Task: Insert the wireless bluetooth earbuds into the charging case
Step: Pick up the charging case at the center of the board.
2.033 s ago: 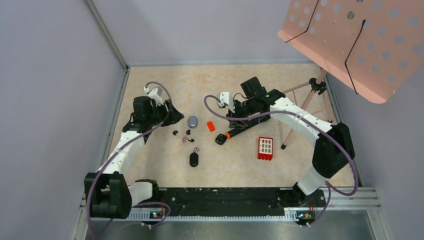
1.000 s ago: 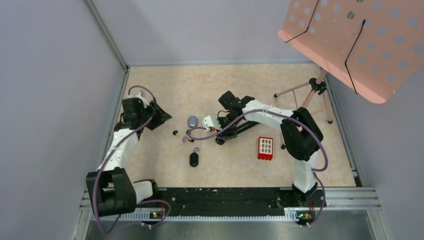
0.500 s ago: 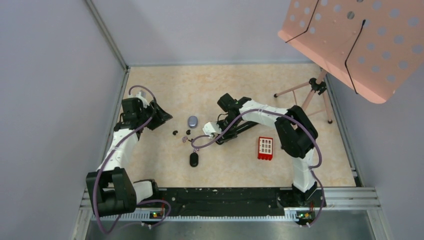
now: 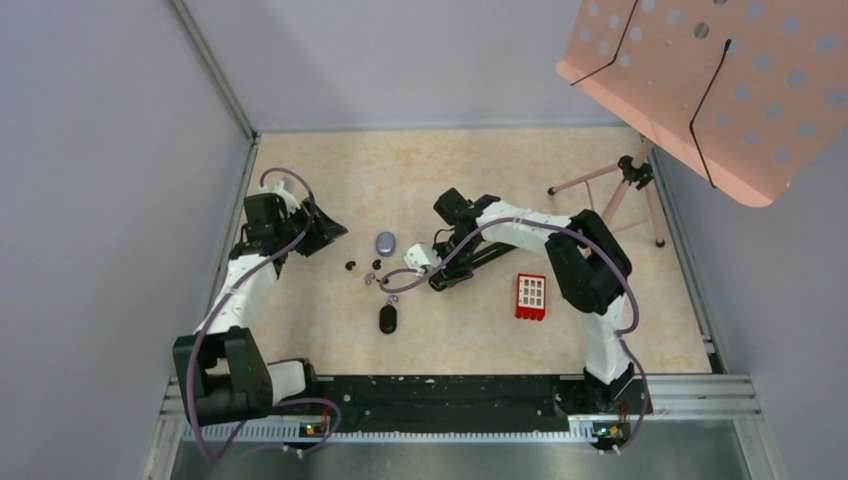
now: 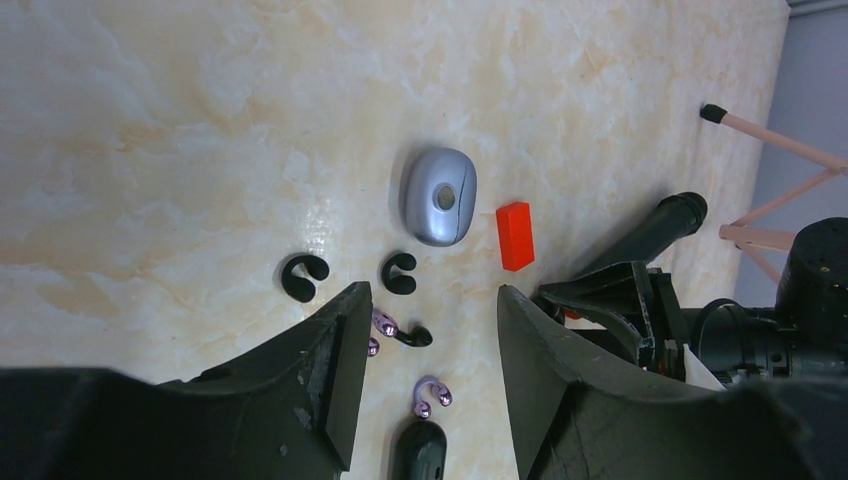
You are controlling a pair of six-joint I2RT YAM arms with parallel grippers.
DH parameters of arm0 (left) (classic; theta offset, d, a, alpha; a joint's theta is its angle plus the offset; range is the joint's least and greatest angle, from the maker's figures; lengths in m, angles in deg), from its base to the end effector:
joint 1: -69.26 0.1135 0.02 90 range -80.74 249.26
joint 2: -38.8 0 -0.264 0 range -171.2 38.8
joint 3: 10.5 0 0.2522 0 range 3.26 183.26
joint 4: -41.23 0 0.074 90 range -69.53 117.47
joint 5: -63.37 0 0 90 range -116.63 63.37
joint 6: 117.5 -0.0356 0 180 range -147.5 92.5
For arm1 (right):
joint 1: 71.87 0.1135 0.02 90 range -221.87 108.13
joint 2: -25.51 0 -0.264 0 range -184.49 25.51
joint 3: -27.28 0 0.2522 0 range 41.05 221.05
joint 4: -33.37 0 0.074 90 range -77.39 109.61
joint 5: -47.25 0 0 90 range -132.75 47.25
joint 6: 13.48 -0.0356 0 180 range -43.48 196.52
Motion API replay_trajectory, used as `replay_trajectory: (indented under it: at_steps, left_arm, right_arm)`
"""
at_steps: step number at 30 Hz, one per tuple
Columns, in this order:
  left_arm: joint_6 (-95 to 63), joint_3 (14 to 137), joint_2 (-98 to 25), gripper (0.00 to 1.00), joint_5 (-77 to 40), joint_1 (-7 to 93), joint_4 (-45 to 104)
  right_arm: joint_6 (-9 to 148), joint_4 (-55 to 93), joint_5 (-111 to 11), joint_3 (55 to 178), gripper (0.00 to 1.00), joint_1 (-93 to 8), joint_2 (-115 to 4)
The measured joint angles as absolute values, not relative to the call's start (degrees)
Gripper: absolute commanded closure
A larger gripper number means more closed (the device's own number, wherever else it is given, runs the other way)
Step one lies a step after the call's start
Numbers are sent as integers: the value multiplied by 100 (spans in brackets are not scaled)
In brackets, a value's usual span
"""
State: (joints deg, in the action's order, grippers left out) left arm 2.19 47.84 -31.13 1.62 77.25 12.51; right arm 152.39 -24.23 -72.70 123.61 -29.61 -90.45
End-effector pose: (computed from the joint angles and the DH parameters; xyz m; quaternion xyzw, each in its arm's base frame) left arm 0.2567 0.0190 0.2426 -0.1871 0.8660 -0.2942 0.3585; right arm 0.2813 0.2797 0.1639 -0.8383 0.4689 0.2148 0.1771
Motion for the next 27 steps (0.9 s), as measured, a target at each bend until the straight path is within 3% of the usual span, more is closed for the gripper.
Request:
replay_trajectory:
  at_steps: [5,10,15,20,27]
  left_arm:
    - [223,4784,-3245,45,306,7725,1378]
    - [254,4784,-3378,42,774,7705,1690]
    - [300,4784,-3382,39,1268,7391,2624]
    - [234,5022,-3384,36,1721,6418,3489]
    - [499,5538,-3588,36,2040,5902,4545]
  right_arm:
    - [15029,-2388,-7277,12403,71,-2961,-9062]
    - [14225,-1647,-7141,12271,76,-3009,-8909]
    - [13156,-360,-6650,11742,78,-3050,-7701]
    - [12378,956,-6166,11762,78,-3024,-6575]
    - [12076,1634,-5780,11797,78,-2895,-6265]
